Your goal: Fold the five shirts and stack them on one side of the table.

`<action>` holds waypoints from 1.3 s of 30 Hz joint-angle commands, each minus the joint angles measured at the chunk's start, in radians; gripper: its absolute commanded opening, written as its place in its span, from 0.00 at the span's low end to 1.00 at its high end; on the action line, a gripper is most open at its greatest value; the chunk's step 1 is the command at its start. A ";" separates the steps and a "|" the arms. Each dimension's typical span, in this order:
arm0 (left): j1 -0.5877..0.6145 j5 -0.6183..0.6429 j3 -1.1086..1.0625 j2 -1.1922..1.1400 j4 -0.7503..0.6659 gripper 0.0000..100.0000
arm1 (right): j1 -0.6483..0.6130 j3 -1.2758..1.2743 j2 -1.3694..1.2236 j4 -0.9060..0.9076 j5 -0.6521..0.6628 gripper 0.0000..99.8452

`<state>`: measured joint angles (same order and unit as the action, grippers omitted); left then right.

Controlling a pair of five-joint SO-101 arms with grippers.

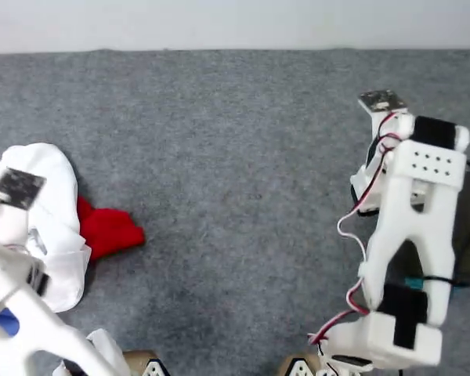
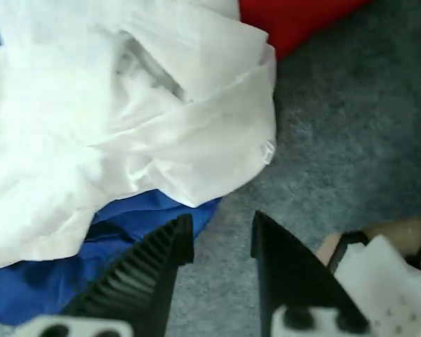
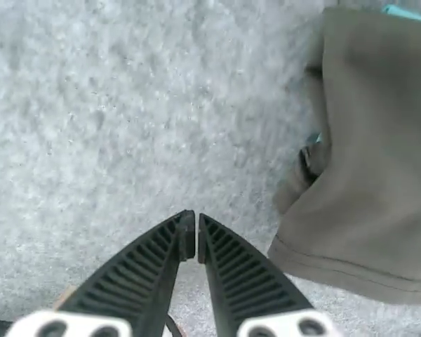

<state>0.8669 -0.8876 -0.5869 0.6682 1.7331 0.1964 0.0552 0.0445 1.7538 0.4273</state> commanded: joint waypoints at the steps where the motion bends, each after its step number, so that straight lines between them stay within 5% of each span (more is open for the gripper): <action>1: -0.009 -0.061 -0.114 0.023 -0.057 0.19 | -0.010 -0.078 0.120 0.042 -0.009 0.01; 17: -0.120 -0.057 -0.650 0.023 -0.707 0.22 | -0.005 -0.351 0.328 0.041 -0.009 0.01; 24: -0.137 0.000 -0.754 0.023 -0.950 0.13 | -0.005 -0.354 0.423 0.042 -0.009 0.01; 29: -0.183 0.000 -0.714 0.032 -0.916 0.01 | -0.005 -0.399 0.463 0.041 -0.009 0.01; 39: -0.216 0.103 -0.151 0.032 -0.400 0.01 | -0.007 -0.422 0.585 0.041 -0.009 0.01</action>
<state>0.6797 -0.8232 -0.9244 0.6790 1.2267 0.1964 -0.3713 0.5738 1.7538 0.4273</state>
